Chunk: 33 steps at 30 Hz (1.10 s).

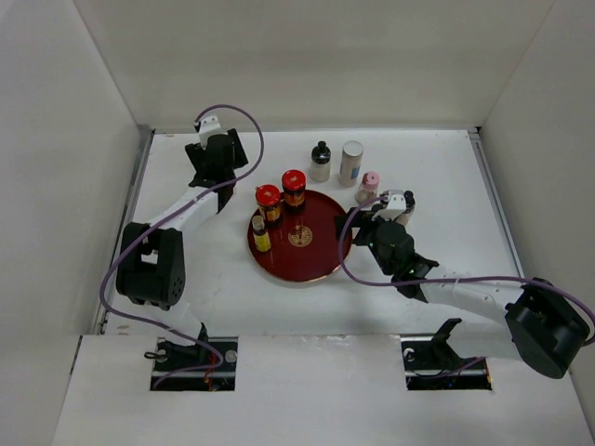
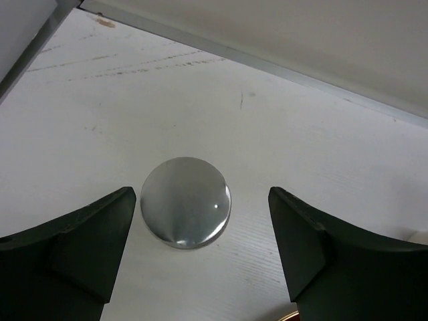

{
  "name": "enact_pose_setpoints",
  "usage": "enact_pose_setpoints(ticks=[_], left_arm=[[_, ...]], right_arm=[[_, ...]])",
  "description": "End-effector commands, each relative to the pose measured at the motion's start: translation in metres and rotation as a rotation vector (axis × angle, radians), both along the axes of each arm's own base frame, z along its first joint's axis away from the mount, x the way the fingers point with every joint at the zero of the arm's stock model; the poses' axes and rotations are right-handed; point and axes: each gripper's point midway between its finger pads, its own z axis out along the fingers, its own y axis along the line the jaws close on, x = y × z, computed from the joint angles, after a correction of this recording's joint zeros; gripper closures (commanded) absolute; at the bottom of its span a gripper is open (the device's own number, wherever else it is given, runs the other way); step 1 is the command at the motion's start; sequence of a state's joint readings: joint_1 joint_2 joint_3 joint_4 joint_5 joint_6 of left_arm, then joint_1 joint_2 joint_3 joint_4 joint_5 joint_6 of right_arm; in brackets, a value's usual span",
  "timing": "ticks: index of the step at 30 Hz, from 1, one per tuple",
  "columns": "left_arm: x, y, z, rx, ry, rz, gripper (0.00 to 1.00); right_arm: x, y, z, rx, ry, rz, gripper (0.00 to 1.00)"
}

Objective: Organize the condiment bottles

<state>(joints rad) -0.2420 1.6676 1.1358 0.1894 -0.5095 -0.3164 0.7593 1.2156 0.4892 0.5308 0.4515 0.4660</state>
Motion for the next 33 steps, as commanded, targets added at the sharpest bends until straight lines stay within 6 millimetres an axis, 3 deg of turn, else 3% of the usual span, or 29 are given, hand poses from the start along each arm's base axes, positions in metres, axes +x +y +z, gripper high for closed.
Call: enact_pose_setpoints(ticks=[1,8,17,21,28,33], left_arm=[[0.018,-0.004,0.023,-0.040,-0.049,-0.027,0.20],[0.029,0.007,0.001,-0.031,-0.007,0.003,0.28],[0.025,0.012,-0.018,-0.018,0.034,0.017,0.35],[0.020,0.012,-0.020,-0.023,0.028,0.018,0.54],[0.000,0.016,0.008,-0.032,-0.051,0.054,0.66],[-0.032,0.009,0.081,-0.037,-0.232,0.062,0.67]], right_arm=[[0.003,0.006,0.016,0.050,-0.033,0.010,0.01],[0.004,0.006,0.014,0.041,-0.030,0.011,0.01],[0.003,0.006,0.015,0.049,-0.030,0.011,0.01],[0.003,0.004,0.017,0.045,-0.038,0.005,0.01],[0.003,0.005,0.018,0.052,-0.040,0.006,0.01],[0.004,0.005,0.017,0.043,-0.037,0.005,0.01]])
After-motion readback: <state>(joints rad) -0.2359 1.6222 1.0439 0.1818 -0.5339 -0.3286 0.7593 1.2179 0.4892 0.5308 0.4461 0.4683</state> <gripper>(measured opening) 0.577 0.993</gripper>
